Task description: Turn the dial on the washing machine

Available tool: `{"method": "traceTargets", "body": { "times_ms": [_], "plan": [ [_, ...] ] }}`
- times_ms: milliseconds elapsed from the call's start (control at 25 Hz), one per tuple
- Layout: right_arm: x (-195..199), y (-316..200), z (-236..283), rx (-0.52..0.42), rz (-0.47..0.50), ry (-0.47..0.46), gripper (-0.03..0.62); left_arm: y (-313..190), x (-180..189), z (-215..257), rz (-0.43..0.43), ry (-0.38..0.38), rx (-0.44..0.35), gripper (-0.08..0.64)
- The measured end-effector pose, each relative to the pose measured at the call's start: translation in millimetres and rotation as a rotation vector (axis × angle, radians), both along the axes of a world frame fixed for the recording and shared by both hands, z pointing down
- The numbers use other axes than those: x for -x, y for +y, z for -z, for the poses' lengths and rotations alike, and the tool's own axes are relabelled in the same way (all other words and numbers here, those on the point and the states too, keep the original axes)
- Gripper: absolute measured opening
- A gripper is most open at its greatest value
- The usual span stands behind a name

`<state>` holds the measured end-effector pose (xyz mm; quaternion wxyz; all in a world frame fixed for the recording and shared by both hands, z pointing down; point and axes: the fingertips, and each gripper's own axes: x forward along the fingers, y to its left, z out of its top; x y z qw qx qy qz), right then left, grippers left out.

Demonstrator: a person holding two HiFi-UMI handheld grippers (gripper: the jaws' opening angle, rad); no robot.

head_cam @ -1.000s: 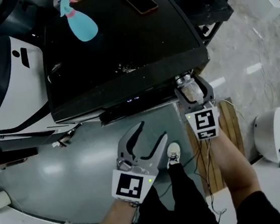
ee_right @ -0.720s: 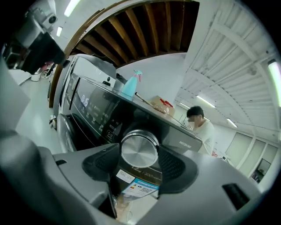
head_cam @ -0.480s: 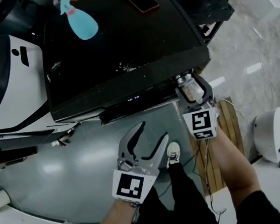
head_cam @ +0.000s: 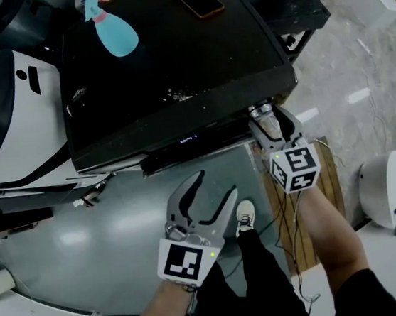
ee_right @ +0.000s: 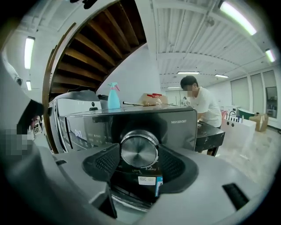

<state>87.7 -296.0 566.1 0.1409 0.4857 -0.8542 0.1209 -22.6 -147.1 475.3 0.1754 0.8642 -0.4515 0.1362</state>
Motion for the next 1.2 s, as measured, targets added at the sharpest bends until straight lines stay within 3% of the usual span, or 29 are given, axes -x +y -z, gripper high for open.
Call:
{"method": "traceTargets", "body": {
  "times_ms": [440,720,1000,1200],
  "plan": [
    [1,1,1,-0.036,0.007,0.06,0.285,3,2,-1,0.006,0.002,0.002,0.239],
    [6,3,10,-0.13,0.055,0.239,0.288,5,2,-1,0.006,0.003,0.001,0.239],
    [13,6,11,-0.275,0.103,0.537,0.275,7,3,-2,0.012,0.008,0.005,0.239],
    [13,5,10,-0.288,0.097,0.548,0.275,8,3,-4,0.013,0.006,0.005,0.239]
  ]
}}
